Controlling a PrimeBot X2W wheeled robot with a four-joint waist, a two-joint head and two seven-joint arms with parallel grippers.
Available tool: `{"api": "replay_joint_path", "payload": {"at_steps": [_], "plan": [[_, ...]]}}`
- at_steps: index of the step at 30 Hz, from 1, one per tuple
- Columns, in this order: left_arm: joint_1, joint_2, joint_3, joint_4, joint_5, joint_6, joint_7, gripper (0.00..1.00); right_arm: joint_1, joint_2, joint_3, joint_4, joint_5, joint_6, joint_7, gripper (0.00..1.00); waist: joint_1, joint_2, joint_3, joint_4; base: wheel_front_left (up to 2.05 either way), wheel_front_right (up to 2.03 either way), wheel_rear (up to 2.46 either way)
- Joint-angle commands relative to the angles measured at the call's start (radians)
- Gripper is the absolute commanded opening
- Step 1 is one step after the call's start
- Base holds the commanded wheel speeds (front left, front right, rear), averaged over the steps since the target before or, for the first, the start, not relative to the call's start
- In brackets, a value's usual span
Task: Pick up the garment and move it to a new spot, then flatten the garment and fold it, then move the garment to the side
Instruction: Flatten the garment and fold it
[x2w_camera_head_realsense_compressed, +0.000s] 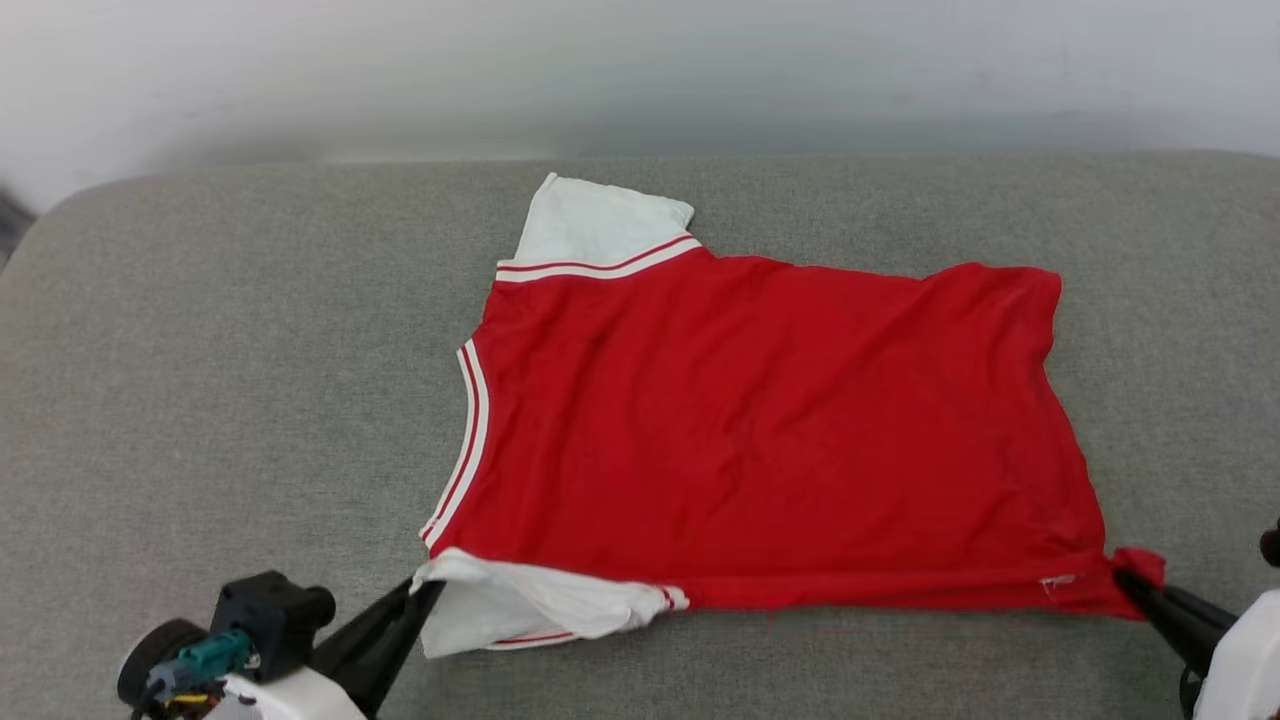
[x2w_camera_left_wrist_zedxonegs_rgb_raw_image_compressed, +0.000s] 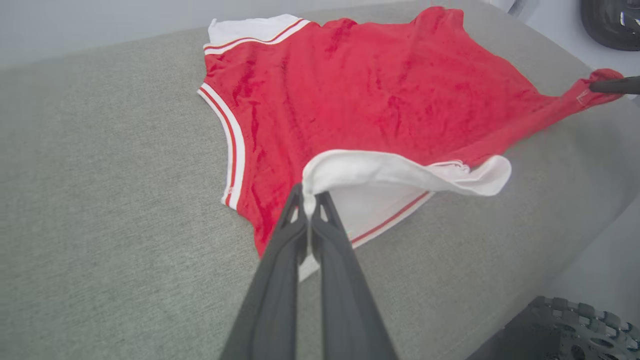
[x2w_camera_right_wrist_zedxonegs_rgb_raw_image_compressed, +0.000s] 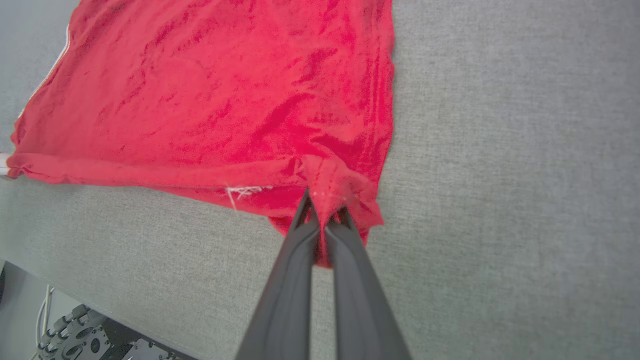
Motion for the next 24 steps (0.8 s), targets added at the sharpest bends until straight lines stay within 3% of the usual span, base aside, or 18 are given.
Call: {"api": "replay_joint_path", "payload": {"at_steps": [1,11,24], "plan": [[-0.049,-0.012,0.008,0.014,0.009,-0.005,-0.002,0.00,-0.039,0.009,-0.014,-0.012,-0.018,0.000,0.013,0.00,-0.0001,0.0000,0.033,-0.003,0.00,0.00,0.00],[-0.264,-0.044,0.004,0.150,0.022,-0.071,0.052,0.00,-0.269,0.032,0.034,0.062,-0.090,0.000,0.100,0.00,-0.0001,0.0000,0.152,-0.021,0.00,0.00,0.00],[-0.401,-0.130,-0.016,0.353,0.016,-0.089,0.064,0.00,-0.419,0.043,0.098,0.217,-0.128,0.000,0.071,0.00,-0.0001,0.0000,0.211,-0.013,0.00,0.00,0.00]]}}
